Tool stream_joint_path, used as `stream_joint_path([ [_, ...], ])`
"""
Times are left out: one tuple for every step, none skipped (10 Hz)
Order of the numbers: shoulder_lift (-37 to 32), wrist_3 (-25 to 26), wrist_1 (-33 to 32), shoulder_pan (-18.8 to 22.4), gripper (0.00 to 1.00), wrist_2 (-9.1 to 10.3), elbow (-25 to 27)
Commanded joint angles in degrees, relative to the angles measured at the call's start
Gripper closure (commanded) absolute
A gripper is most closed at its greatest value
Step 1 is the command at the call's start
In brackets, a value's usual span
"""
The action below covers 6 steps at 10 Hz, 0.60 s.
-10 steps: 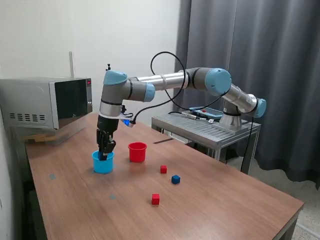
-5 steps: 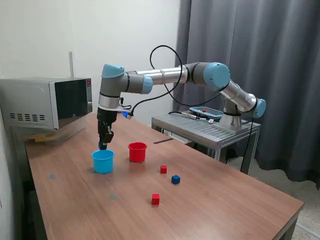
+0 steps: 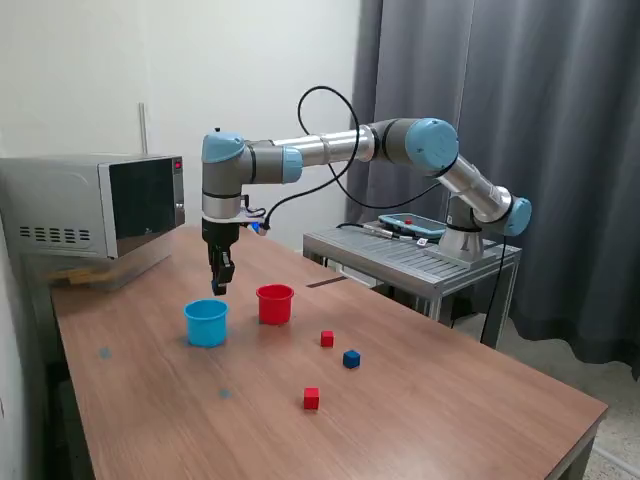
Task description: Place red objects in the red bin, and blue objects in the blue bin.
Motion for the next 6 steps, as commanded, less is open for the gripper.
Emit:
stream_joint_path([
  [-0.08, 0.36, 0.11, -0.17, 1.00, 0.64, 1.46],
  [-0.08, 0.27, -1.20, -0.08, 1.00, 1.43, 1.55],
  [-0.08, 0.27, -2.00, -0.08, 1.00, 1.96, 1.55],
  [0.19, 0.18, -2.27, -0.08, 1.00, 2.05, 1.73],
  [0.45, 0.09, -3.31, -0.17, 1.00, 2.23, 1.73],
  [0.63, 0.09, -3.76, -0.60, 1.00, 2.31, 1.64],
])
